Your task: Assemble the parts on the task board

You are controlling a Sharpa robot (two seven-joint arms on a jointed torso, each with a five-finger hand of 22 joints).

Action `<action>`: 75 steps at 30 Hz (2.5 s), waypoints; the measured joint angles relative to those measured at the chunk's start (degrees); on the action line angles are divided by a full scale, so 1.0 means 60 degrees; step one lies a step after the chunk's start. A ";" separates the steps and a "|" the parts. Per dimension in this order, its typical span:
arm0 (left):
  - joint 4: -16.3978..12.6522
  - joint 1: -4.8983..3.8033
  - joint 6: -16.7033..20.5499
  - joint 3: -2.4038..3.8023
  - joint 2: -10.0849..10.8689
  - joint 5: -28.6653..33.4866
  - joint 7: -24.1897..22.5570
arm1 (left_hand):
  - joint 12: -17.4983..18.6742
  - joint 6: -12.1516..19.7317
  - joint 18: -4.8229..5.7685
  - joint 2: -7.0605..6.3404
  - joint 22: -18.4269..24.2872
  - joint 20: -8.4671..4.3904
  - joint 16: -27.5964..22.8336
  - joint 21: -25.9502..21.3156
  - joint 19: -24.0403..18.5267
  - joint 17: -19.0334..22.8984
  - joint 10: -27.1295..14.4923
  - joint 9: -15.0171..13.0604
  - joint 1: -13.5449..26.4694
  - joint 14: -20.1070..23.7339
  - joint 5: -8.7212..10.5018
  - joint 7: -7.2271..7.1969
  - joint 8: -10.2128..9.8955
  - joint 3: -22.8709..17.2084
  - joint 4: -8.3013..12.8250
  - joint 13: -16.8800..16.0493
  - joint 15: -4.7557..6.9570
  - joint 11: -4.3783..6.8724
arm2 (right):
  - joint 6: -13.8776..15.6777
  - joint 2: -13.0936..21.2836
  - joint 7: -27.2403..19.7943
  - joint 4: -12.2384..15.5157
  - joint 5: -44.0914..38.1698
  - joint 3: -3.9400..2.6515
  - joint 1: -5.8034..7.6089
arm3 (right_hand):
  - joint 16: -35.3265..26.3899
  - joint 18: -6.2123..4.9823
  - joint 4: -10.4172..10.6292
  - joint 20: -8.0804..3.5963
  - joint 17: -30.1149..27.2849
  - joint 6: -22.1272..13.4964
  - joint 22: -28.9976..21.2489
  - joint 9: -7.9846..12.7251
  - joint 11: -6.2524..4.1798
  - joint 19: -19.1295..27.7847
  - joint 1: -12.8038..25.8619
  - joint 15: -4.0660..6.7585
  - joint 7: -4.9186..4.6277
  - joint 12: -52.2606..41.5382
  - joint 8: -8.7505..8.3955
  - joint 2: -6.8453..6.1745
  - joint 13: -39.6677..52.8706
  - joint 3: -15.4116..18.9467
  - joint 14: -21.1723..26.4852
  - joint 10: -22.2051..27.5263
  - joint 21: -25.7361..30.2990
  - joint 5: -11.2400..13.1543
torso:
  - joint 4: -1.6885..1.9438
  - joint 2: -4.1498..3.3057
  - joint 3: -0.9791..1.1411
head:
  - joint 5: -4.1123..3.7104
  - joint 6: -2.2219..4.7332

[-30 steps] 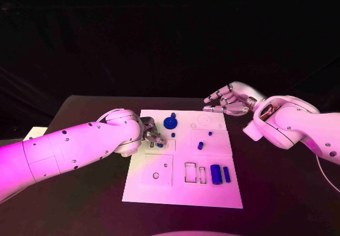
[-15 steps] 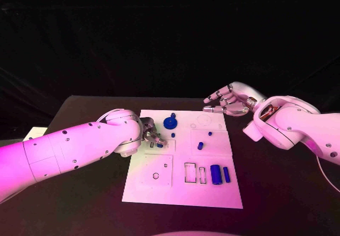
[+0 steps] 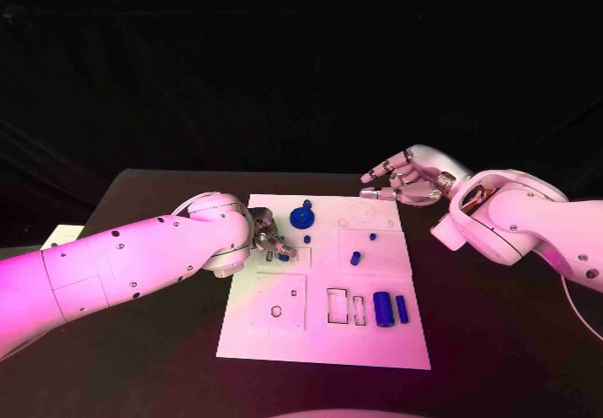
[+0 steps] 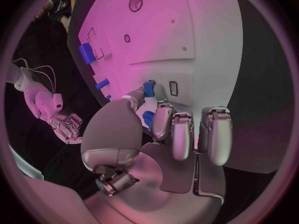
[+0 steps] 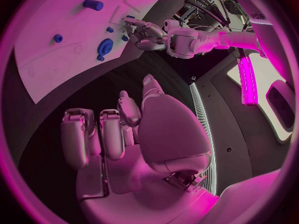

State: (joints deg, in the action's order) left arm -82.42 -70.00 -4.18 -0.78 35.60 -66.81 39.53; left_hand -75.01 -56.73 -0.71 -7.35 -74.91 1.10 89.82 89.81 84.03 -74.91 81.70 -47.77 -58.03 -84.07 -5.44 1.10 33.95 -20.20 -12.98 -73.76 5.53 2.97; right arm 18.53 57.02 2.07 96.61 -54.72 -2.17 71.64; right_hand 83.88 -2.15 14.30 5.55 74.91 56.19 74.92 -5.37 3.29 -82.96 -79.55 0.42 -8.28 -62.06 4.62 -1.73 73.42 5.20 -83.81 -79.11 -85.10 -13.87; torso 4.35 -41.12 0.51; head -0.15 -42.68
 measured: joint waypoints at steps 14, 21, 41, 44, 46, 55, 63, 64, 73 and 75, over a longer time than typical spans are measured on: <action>0.0090 -0.0009 -0.0012 0.0004 -0.0065 0.0064 0.0025 | -0.0067 -0.0035 -0.0015 0.0193 0.0000 -0.0034 0.0000 0.0000 -0.0035 0.0001 0.0071 -0.0060 0.0124 0.0000 0.0000 -0.0030 0.0071 0.0327 -0.0274 -0.0082 0.0000 0.0003 | -0.0001 0.0021 0.0000 0.0027 -0.0002 0.0000 0.0000 | 0.0000 0.0000 0.0000 0.0000 -0.0001 0.0000 -0.0002 0.0000 0.0000 0.0000 0.0000 0.0000 0.0000 0.0000 0.0000 0.0000 0.0001 0.0000 0.0000 0.0000 0.0000 0.0000 | -0.0004 -0.0003 -0.0001 | -0.0015 0.0020; 0.0131 -0.0016 -0.0070 0.0010 -0.0093 0.0078 0.0030 | -0.0067 -0.0036 -0.0017 0.0189 0.0000 -0.0034 0.0000 0.0000 -0.0035 0.0001 0.0070 -0.0067 0.0128 0.0000 0.0000 -0.0030 0.0102 0.0404 -0.0299 -0.0092 -0.0001 0.0003 | -0.0002 0.0036 0.0000 0.0058 -0.0003 0.0000 0.0000 | 0.0000 0.0000 0.0000 0.0000 -0.0001 0.0000 -0.0002 0.0000 0.0000 0.0000 0.0000 0.0000 0.0000 0.0000 0.0000 0.0000 0.0002 0.0000 0.0000 0.0000 0.0034 0.0000 | 0.0000 -0.0003 0.0002 | -0.0022 -0.0005; 0.0260 -0.0031 -0.0166 0.0018 -0.0205 0.0074 0.0057 | -0.0241 -0.0170 -0.0019 0.0329 0.0000 -0.0068 0.0000 -0.0001 0.0000 -0.0006 0.0204 -0.0142 0.0442 0.0027 0.0000 -0.0101 0.0151 0.0966 -0.0609 -0.0198 0.0043 0.0069 | -0.0006 0.0066 0.0002 0.0099 -0.0005 0.0000 0.0000 | 0.0000 0.0000 0.0000 0.0000 0.0005 0.0000 -0.0003 -0.0008 0.0000 0.0000 0.0000 0.0000 0.0000 0.0001 0.0000 0.0000 0.0003 0.0000 0.0000 0.0000 0.0034 0.0000 | 0.0000 -0.0004 -0.0004 | -0.0052 -0.0016; 0.0264 -0.0032 -0.0166 0.0018 -0.0230 0.0070 0.0063 | -0.0241 -0.0171 -0.0019 0.0329 0.0001 -0.0068 0.0000 -0.0001 0.0000 -0.0005 0.0204 -0.0142 0.0441 0.0002 0.0000 -0.0101 0.0163 0.0985 -0.0590 -0.0198 0.0068 0.0069 | -0.0007 0.0065 0.0002 0.0099 -0.0005 0.0000 0.0000 | 0.0000 0.0000 0.0000 0.0000 0.0005 0.0000 -0.0004 -0.0007 0.0000 0.0000 0.0000 0.0000 0.0000 0.0001 0.0000 0.0000 0.0004 0.0000 0.0000 0.0000 0.0035 0.0000 | -0.0001 -0.0004 -0.0004 | -0.0057 -0.0009; 0.0265 -0.0032 -0.0166 0.0018 -0.0242 0.0067 0.0064 | -0.0242 -0.0170 -0.0019 0.0379 0.0000 -0.0068 0.0000 -0.0001 0.0000 -0.0005 0.0205 -0.0142 0.0491 0.0002 0.0000 -0.0101 0.0163 0.1000 -0.0605 -0.0198 0.0068 0.0069 | -0.0008 0.0063 0.0002 0.0099 -0.0005 0.0000 0.0000 | 0.0000 0.0001 0.0000 0.0000 0.0005 0.0000 -0.0002 -0.0007 0.0000 -0.0001 0.0000 0.0000 0.0000 0.0001 0.0000 0.0000 0.0003 0.0000 0.0000 0.0000 0.0034 0.0000 | -0.0001 -0.0004 -0.0004 | -0.0058 -0.0005; 0.0156 -0.0016 -0.0159 0.0023 -0.0156 0.0065 0.0065 | -0.0241 -0.0168 -0.0020 0.0351 0.0000 -0.0068 0.0000 -0.0001 -0.0001 -0.0004 0.0204 -0.0141 0.0519 0.0002 0.0000 -0.0102 0.0161 0.1072 -0.0598 -0.0190 0.0068 0.0069 | -0.0009 0.0060 0.0002 0.0075 -0.0006 0.0001 0.0000 | 0.0000 0.0000 0.0000 0.0000 0.0004 0.0000 0.0004 -0.0006 0.0000 0.0000 0.0000 0.0000 0.0000 0.0001 0.0000 0.0000 0.0004 0.0054 0.0000 0.0000 0.0034 0.0000 | 0.0001 0.0000 -0.0005 | -0.0052 0.0009; -0.0247 -0.0081 -0.0163 0.0296 0.0206 0.0229 0.0067 | 0.0118 0.0415 -0.0020 0.0356 0.0000 -0.0068 0.0000 -0.0042 -0.0001 -0.0003 -0.0041 0.0030 0.0590 0.0002 0.0000 0.0062 -0.0253 0.1563 -0.0586 0.0133 0.0068 -0.0104 | -0.0012 0.0037 0.0002 -0.0064 -0.0007 0.0017 0.0000 | 0.0000 0.0000 0.0000 0.0000 0.0003 0.0000 0.0003 -0.0006 0.0000 0.0000 0.0000 0.0000 0.0000 0.0001 0.0000 0.0000 0.0005 0.0054 0.0000 0.0000 0.0034 0.0000 | 0.0005 0.0009 -0.0009 | -0.0051 0.0090; -0.0281 -0.0142 -0.0169 0.0331 0.0246 0.0262 0.0068 | 0.0169 0.0553 -0.0021 0.0355 0.0001 -0.0068 0.0000 -0.0083 -0.0001 -0.0003 -0.0092 0.0125 0.0590 0.0005 0.0000 0.0130 -0.0402 0.1648 -0.0587 0.0182 0.0017 -0.0156 | -0.0012 0.0032 0.0002 -0.0083 -0.0007 0.0023 0.0000 | 0.0000 0.0000 0.0000 0.0000 0.0003 0.0000 0.0003 -0.0006 0.0000 0.0000 0.0000 0.0000 0.0000 0.0001 0.0000 0.0000 0.0005 0.0054 0.0000 0.0000 0.0034 0.0000 | 0.0005 0.0011 -0.0008 | -0.0051 0.0096; -0.0261 -0.0858 -0.0451 0.0582 0.0525 0.0623 0.0073 | 0.0225 0.0721 -0.0022 0.0331 -0.0003 0.0089 0.0000 -0.0123 0.0016 -0.0003 -0.0259 0.0637 0.0461 0.0017 0.0000 0.0309 -0.0935 0.2183 -0.0603 0.0288 -0.0158 -0.0322 | -0.0016 -0.0025 0.0003 -0.0224 -0.0005 0.0075 -0.0001 | 0.0000 0.0001 0.0000 0.0000 0.0002 0.0000 0.0002 -0.0004 0.0000 0.0000 0.0000 0.0000 0.0000 0.0001 0.0000 0.0000 0.0005 0.0054 0.0000 0.0000 0.0034 0.0000 | 0.0004 0.0013 -0.0005 | -0.0015 0.0184; -0.0106 -0.0997 -0.0586 0.0601 0.0508 0.0671 0.0074 | 0.0247 0.0686 -0.0023 0.0361 -0.0007 0.0123 0.0000 -0.0123 -0.0018 -0.0002 -0.0259 0.0669 0.0432 0.0018 0.0000 0.0345 -0.0959 0.2202 -0.0586 0.0295 -0.0158 -0.0322 | -0.0016 -0.0032 0.0003 -0.0234 -0.0004 0.0080 -0.0006 | 0.0000 0.0000 0.0000 0.0000 0.0002 0.0000 0.0002 -0.0004 0.0000 -0.0001 0.0000 0.0000 0.0000 0.0001 0.0000 0.0000 0.0005 0.0054 0.0000 0.0000 0.0034 0.0000 | 0.0004 0.0009 -0.0004 | -0.0011 0.0200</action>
State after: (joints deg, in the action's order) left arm -83.06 -75.98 -7.70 2.82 38.65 -62.78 39.97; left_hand -73.53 -52.62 -0.86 -5.18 -74.95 1.84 89.82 89.07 83.93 -74.92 80.15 -43.76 -55.44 -83.97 -5.44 3.17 28.20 -6.99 -16.50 -71.99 4.59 1.04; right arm 18.43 56.83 2.09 95.21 -54.75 -1.69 71.60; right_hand 83.88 -2.15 14.30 5.55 74.92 56.19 74.93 -5.39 3.29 -82.97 -79.55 0.42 -8.28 -62.05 4.62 -1.73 73.45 5.53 -83.81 -79.12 -84.89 -13.87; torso 4.37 -41.07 0.49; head -0.22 -41.48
